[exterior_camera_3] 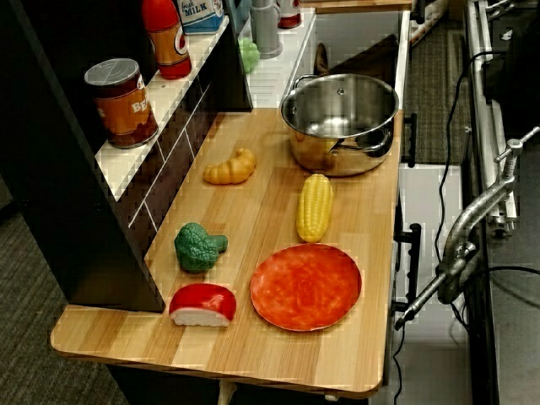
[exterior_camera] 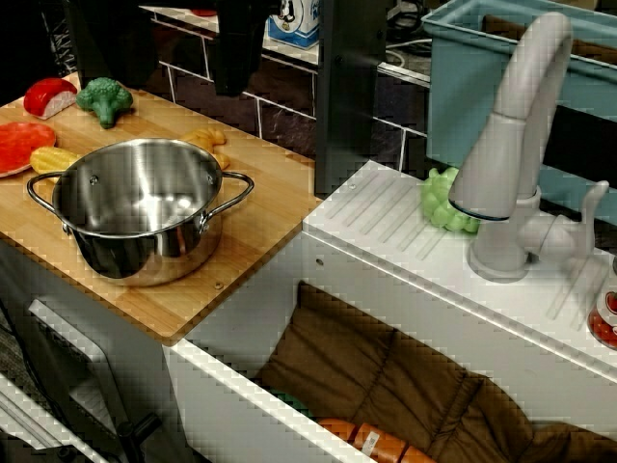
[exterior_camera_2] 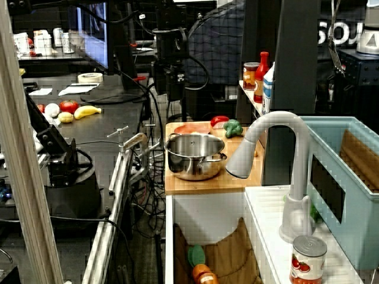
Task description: Lift pot
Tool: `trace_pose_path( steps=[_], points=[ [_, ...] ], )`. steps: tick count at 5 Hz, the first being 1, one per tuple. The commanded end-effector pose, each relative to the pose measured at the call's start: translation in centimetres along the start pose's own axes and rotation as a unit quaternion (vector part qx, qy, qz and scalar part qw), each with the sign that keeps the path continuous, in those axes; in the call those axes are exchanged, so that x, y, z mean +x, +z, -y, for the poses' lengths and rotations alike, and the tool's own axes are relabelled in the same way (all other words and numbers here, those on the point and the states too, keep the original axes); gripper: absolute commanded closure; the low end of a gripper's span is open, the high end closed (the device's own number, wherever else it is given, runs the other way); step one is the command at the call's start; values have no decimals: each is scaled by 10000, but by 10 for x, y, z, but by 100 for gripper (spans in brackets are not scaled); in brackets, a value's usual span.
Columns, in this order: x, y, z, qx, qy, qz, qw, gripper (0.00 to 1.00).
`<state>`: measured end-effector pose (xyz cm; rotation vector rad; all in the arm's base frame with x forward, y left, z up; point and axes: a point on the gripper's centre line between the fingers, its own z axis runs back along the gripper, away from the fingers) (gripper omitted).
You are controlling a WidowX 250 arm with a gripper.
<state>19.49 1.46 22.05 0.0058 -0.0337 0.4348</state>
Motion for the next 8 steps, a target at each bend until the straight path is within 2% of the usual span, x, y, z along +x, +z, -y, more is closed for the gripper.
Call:
trace_pose_path(
  steps=[1, 2, 3, 4, 5, 6, 7, 8],
  points=[
    [41, -27, -23, 313, -1029, -37, 9942, 0],
    [49, -45, -24, 86, -1538, 54, 9881, 0],
    [53, -45, -34, -125, -286, 59, 9995, 0],
    [51, -43, -33, -390, -1080, -704, 9909, 0],
    [50, -67, -45, -286, -1917, -806, 9777, 0],
    [46, -82, -47, -237, -2577, -649, 9638, 0],
    [35, -92, -54, -201, -3035, -371, 9519, 0],
    [32, -104, -64, 11, -3141, -324, 9488, 0]
  ],
)
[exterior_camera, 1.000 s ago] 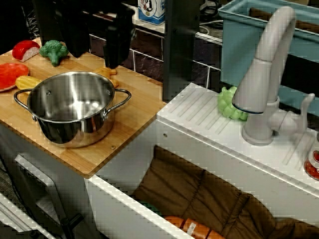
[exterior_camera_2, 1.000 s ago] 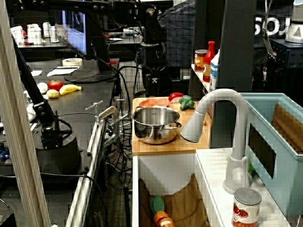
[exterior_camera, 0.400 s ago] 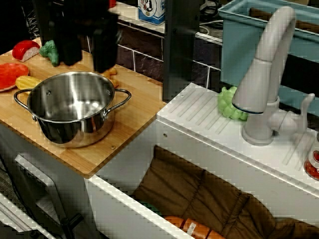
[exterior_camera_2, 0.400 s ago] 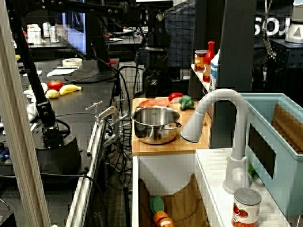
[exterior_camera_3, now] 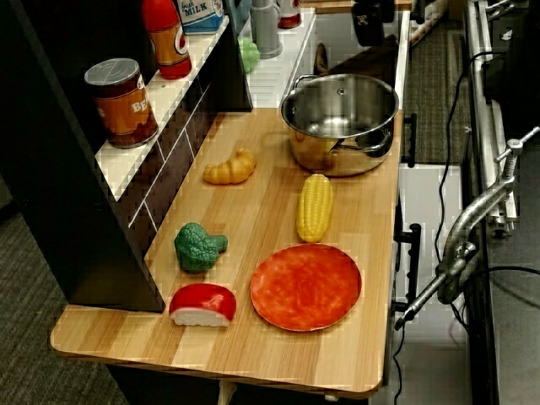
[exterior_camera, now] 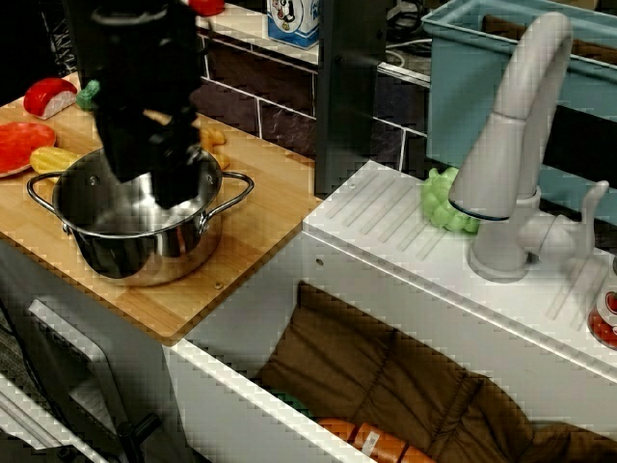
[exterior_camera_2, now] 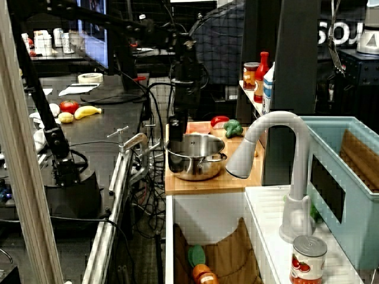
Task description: Lift pot
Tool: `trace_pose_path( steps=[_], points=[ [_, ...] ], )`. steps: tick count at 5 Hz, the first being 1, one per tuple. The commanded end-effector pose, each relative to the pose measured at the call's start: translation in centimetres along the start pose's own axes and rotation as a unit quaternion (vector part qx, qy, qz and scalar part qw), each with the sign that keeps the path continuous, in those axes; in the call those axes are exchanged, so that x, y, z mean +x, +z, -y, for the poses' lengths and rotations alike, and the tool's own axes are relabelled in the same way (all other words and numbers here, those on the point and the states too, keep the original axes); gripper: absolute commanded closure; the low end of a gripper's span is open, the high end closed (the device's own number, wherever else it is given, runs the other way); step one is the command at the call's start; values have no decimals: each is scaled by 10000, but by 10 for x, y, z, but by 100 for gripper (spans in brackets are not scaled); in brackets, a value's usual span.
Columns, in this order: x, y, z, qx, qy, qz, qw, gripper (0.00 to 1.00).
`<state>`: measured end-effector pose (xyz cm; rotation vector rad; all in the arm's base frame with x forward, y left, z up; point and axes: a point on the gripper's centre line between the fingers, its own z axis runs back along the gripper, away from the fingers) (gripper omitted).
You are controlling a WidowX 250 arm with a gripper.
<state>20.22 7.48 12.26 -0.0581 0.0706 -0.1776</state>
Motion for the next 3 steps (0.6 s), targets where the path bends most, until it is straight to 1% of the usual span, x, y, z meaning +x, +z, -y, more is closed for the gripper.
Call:
trace_pose_path(
  steps=[1, 2, 3],
  points=[
    [-4, -12, -18, 444, 42, 54, 9990, 0],
    [2, -20, -24, 582, 403, -34, 9975, 0],
    [5, -26, -22, 631, 345, -101, 9974, 0]
  ],
)
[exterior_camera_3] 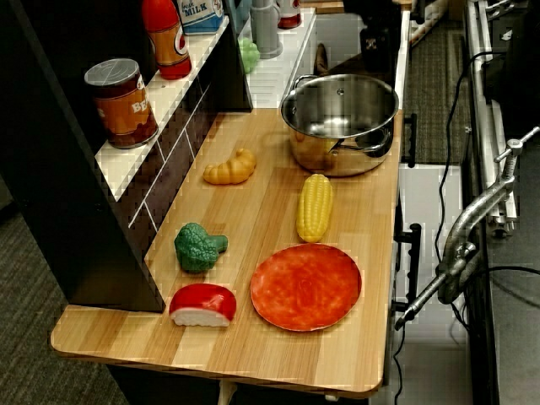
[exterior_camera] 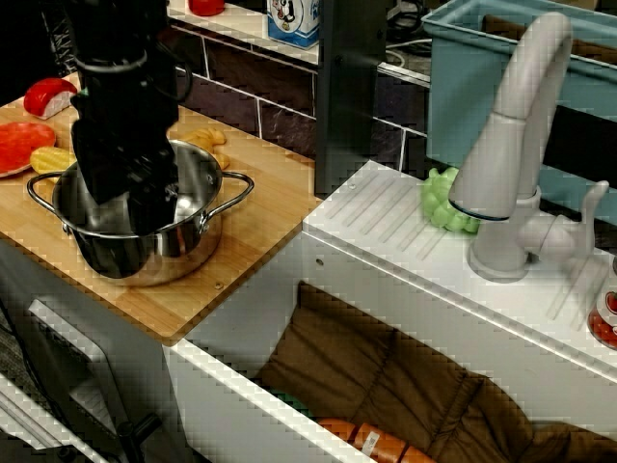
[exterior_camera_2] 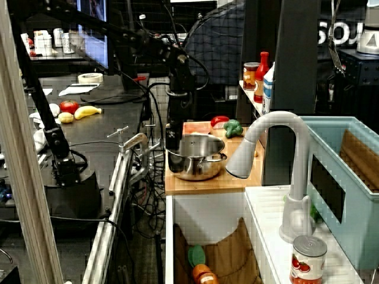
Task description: Lift pot
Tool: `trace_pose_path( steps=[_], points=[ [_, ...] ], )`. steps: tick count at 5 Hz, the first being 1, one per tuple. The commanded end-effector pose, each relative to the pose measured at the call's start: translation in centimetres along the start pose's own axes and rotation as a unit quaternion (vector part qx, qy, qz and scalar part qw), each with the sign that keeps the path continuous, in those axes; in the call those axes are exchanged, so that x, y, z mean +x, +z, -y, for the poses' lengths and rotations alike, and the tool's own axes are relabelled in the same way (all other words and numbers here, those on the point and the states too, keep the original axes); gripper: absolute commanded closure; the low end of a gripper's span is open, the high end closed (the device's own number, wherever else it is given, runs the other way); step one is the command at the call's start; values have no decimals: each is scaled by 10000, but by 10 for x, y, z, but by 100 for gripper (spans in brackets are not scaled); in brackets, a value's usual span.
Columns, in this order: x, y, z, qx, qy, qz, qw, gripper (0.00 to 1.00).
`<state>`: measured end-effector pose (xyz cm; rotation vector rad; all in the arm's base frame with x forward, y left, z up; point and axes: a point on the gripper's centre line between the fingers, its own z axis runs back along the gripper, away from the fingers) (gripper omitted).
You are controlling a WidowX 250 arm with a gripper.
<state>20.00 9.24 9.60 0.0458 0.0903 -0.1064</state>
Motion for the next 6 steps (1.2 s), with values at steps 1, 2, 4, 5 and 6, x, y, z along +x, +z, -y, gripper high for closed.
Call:
trace_pose_path(
  steps=[1, 2, 4, 5, 6],
  points=[
    [14, -14, 8, 233, 6, 23, 9997, 0],
    [12, -28, 12, 481, 46, 30, 9988, 0],
    [21, -46, 6, 620, 377, -122, 9973, 0],
    [26, -48, 1, 616, 643, -149, 9959, 0],
    [23, -50, 2, 661, 765, -149, 9948, 100]
  ],
)
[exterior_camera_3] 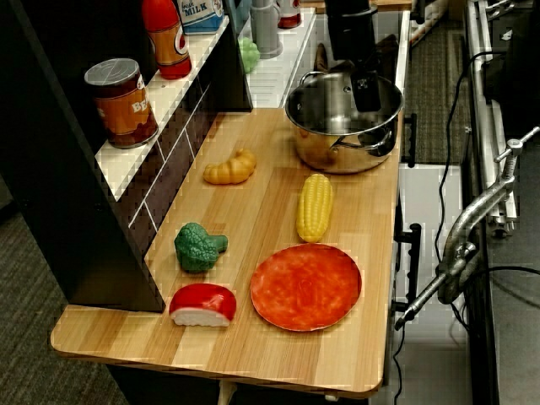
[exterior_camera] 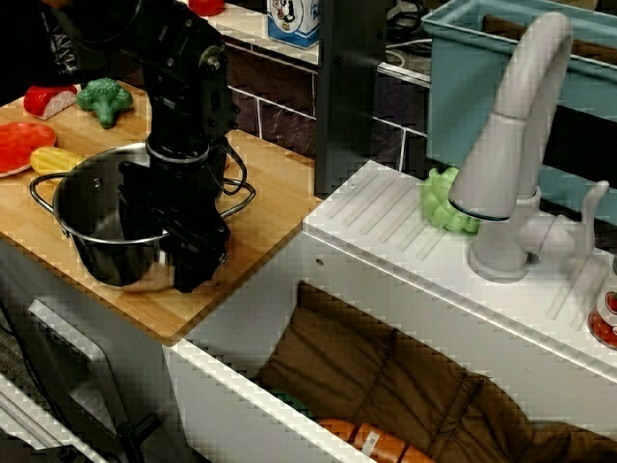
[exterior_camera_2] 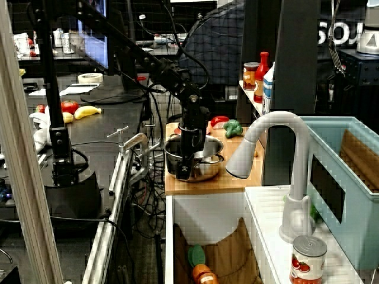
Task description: Lift pot
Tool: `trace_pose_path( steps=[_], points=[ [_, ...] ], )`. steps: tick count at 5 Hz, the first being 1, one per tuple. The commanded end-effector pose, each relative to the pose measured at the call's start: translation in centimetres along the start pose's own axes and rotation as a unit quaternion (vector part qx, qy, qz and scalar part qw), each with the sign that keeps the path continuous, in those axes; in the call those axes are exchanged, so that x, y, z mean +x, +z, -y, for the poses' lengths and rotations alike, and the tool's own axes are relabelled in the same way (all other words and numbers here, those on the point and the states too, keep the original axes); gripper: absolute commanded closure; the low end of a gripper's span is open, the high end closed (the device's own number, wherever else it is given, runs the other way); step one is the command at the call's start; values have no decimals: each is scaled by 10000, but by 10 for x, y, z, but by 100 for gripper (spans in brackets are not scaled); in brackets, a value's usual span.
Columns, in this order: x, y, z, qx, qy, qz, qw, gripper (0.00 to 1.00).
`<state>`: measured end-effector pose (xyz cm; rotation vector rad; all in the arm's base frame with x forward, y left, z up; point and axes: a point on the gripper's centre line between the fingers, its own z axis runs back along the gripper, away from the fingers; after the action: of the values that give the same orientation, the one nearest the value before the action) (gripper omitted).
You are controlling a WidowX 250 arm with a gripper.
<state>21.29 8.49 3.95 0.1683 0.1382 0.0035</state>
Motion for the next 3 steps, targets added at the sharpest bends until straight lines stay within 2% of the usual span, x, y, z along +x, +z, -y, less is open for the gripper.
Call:
trace_pose_path(
  steps=[1, 2, 3],
  points=[
    [3, 6, -5, 53, 240, 148, 9996, 100],
    [0, 8, -2, 57, 130, 212, 9997, 100],
    [-6, 8, 2, 183, -55, 330, 9993, 100]
  ],
)
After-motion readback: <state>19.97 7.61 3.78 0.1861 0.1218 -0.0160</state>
